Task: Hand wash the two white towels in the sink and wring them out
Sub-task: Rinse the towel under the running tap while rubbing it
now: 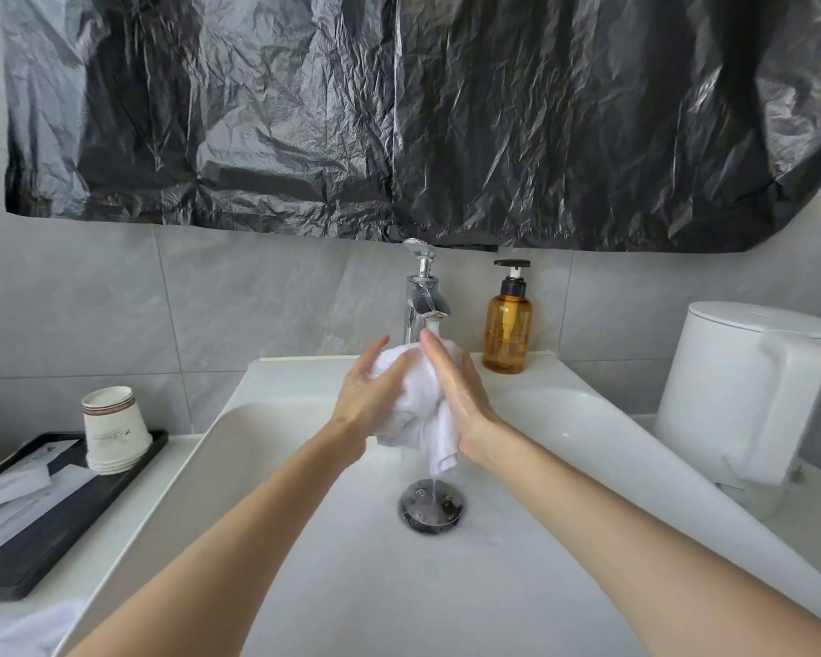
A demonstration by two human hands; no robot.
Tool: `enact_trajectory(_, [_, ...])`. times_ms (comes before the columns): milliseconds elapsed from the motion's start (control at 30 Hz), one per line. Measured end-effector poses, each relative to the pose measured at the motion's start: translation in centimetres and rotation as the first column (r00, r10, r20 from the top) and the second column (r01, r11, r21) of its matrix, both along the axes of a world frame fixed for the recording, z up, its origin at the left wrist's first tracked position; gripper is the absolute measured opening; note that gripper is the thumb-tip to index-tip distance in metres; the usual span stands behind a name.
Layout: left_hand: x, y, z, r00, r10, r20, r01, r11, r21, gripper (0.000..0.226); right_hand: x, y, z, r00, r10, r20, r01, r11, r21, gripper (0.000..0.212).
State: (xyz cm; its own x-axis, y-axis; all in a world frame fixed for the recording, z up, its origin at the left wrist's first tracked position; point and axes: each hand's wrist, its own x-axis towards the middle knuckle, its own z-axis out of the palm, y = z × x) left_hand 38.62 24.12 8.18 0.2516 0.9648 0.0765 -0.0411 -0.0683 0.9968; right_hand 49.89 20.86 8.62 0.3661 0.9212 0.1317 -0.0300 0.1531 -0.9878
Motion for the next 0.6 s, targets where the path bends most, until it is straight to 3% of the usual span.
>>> enact_trajectory(67, [0.9,-0.7,-0.1,0.999,0.025,-0.034,-0.023,0.998,0.065,0.043,-0.5,-0.1,-0.1,0.982,-0.177,0.072,0.179,0.983,-0.028,0.040])
enact_trajectory(167, [1.9,-1.4,0.3,0.994,0.108,-0.029,-0.105,0.991,0.084,0.040,-0.6,0.0,0.1,0.943,-0.289,0.166,0.300,0.952,-0.050,0.046])
enact_trajectory(333, [2.2,-2.0,1.0,0.973,0.212,-0.091,-0.195,0.966,0.167,0.033,-0.8,-0.4,0.2,0.905,-0.335,0.262,0.343,0.939,0.017,0.036])
enact_trajectory(467, [1.8,-2.7,1.3,0.924,0.281,-0.260,-0.225,0.948,0.225,0.026,-0.8,-0.6,0.1,0.882,-0.353,0.312,0.328,0.936,0.131,0.037])
enact_trajectory(600, [2.0,-2.6,1.2,0.938,0.259,-0.232,-0.202,0.949,0.244,0.028,-0.3,-0.7,0.0,0.867,-0.353,0.351,0.310,0.935,0.174,0.034])
